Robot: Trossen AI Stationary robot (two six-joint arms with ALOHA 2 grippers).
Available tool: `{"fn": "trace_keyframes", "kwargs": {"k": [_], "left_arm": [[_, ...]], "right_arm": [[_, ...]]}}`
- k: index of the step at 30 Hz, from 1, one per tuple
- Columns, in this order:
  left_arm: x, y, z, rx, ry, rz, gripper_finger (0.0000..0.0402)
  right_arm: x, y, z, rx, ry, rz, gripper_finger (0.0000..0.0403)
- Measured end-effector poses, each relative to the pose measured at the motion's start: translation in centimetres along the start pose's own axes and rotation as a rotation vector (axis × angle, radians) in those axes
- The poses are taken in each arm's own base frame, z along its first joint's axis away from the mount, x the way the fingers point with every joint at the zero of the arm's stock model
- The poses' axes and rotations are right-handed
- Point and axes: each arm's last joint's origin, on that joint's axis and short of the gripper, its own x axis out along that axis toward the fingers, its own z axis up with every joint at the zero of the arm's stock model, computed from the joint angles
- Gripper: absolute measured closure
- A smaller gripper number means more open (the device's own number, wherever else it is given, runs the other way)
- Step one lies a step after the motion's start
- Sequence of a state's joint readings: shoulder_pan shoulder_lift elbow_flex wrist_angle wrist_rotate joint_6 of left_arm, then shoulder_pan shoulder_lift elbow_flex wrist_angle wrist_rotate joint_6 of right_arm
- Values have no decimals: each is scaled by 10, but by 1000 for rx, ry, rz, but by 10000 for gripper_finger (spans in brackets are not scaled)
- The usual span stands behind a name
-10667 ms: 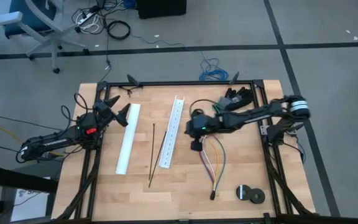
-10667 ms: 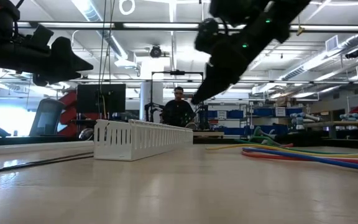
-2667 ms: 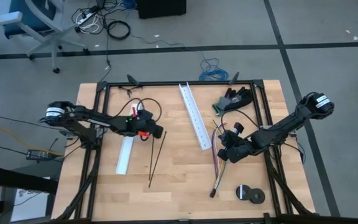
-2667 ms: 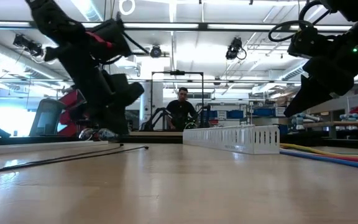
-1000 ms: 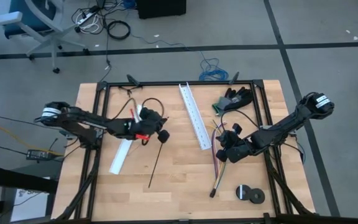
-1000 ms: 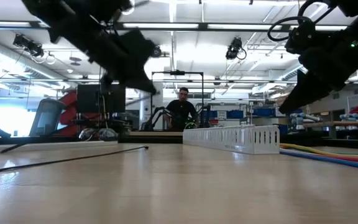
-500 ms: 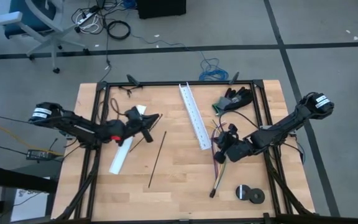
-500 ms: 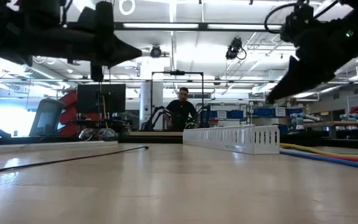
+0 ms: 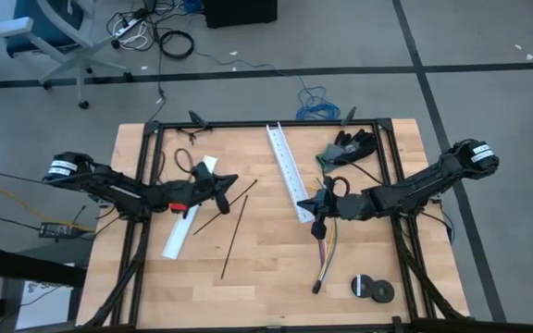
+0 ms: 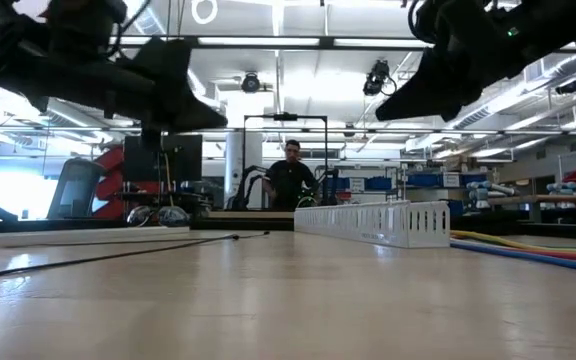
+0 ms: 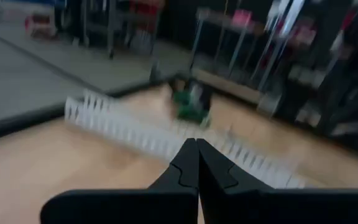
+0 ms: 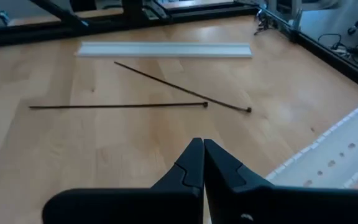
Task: Ziptie cables
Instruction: Prepare the black zip tie
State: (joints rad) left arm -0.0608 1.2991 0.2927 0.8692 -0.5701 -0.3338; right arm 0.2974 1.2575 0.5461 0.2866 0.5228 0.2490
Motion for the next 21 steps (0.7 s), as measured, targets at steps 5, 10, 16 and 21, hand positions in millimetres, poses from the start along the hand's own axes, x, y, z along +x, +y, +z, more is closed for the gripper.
{"fn": "trace_keyframes", "kwargs": {"k": [5,10,16,21], "left_arm": [[10,-9,5,54,108,21,382],[17,-17,15,102,147,34,333],[19,-18,15,197,174,35,259],[24,-12,6,226,211,62,235]], "right_arm": [[0,-1,-4,-13,37,-9,403],[0,-2,-8,-6,73,-17,403],[-4,-1,-19,-11,167,-37,403],[-15,3,-34,-23,217,-145,403]]}}
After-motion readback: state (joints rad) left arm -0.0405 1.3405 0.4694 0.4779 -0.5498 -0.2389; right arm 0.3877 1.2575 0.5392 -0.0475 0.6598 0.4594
